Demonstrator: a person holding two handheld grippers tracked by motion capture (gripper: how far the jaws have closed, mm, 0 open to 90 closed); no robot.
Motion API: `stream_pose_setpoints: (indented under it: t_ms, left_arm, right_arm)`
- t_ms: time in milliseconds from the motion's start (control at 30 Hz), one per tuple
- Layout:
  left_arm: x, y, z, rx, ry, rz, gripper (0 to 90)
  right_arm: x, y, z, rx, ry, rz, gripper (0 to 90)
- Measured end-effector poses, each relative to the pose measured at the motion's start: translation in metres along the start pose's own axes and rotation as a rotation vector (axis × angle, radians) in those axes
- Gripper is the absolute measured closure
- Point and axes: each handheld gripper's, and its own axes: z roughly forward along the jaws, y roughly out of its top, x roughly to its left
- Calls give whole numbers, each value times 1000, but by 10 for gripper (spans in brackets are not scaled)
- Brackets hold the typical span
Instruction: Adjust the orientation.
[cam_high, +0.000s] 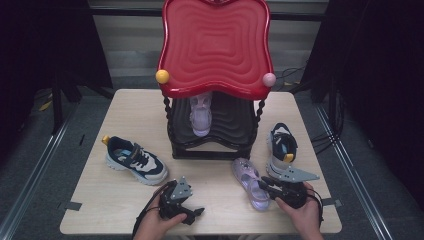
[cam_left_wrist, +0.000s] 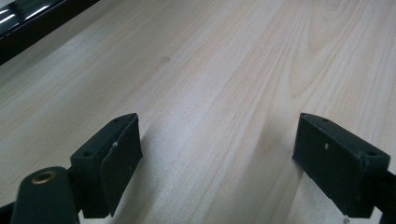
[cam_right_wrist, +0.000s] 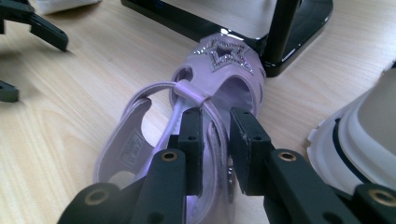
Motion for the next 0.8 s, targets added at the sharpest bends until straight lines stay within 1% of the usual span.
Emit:
stream_pose_setpoints:
  t_ms: [67, 133, 267, 367, 433, 467, 633, 667, 700, 767, 800]
  left_arm:
    - [0, 0, 0, 5, 2, -1, 146]
    - [0, 0, 0, 0, 0, 0, 146]
    - [0, 0, 0, -1, 0, 1, 146]
    - [0, 0, 0, -1, 1, 1, 146]
    - [0, 0, 0, -1, 1, 1, 146]
    - [0, 0, 0, -2, 0, 1, 146]
    - [0, 0, 0, -1, 0, 1, 146]
    - [0, 0, 0, -1, 1, 0, 146]
    - [0, 0, 0, -1, 0, 0, 145]
    - [0, 0, 0, -1, 1, 0, 146]
    - [0, 0, 0, -1, 1, 1, 146]
  right_arm:
    - [0, -1, 1, 4, 0, 2, 764]
    - [0, -1, 1, 10, -3, -9, 777]
    - [-3, -2, 0, 16, -9, -1, 783]
    - [-3, -2, -1, 18, -10, 5, 766]
    - [-3, -1, -2, 31, -14, 11, 742]
    - [-2, -1, -3, 38, -24, 16, 735]
    - [-2, 1, -6, 66, -39, 53, 705]
    - [-2, 1, -6, 66, -39, 53, 705]
    - [-2, 1, -7, 69, -47, 42, 736]
    - [-3, 2, -8, 64, -55, 16, 749]
    - [-5, 2, -8, 63, -58, 22, 747]
